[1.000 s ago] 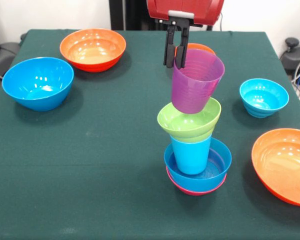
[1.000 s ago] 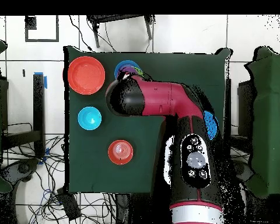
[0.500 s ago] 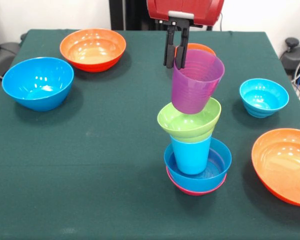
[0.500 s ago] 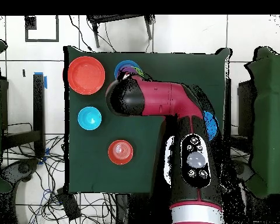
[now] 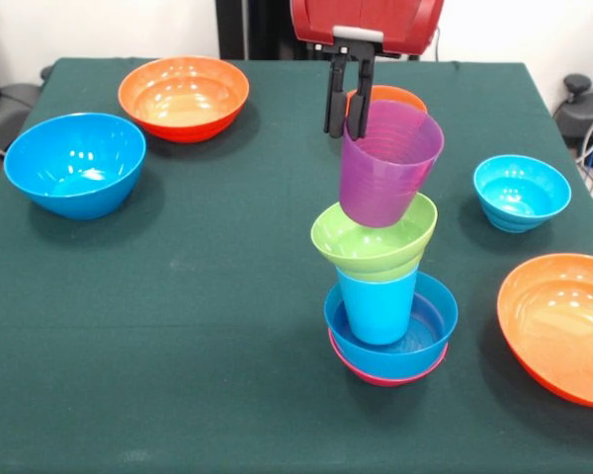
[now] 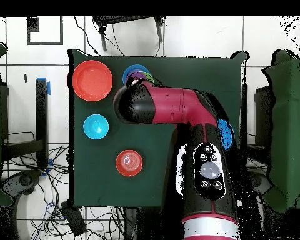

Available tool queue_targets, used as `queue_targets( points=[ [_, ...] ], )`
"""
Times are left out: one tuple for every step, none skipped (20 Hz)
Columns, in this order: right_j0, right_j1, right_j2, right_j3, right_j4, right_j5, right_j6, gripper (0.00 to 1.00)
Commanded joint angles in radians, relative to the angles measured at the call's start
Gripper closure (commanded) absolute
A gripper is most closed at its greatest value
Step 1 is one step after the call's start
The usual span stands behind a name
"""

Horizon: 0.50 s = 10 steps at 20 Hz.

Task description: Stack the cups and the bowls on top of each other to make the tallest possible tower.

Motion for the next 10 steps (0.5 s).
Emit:
queue_targets(
  points=[
    [-0.013,0.041,0.107,-0.027,-0.1,0.098,-0.187,1.0],
    [-0.013,0.043,0.107,-0.027,-0.1,0.095,-0.187,1.0],
    [-0.013,0.044,0.107,-0.027,-0.1,0.096,-0.186,1.0],
    [-0.013,0.047,0.106,-0.03,-0.101,0.097,-0.186,1.0],
    [-0.012,0.05,0.105,-0.03,-0.101,0.099,-0.186,1.0],
    [-0.012,0.052,0.104,-0.03,-0.101,0.101,-0.186,1.0],
    [-0.012,0.053,0.104,-0.028,-0.102,0.096,-0.185,1.0],
    [-0.012,0.055,0.104,-0.028,-0.102,0.094,-0.185,1.0],
    [-0.011,0.056,0.104,-0.029,-0.103,0.092,-0.184,1.0],
    [-0.01,0.057,0.104,-0.029,-0.103,0.09,-0.183,1.0]
  ],
)
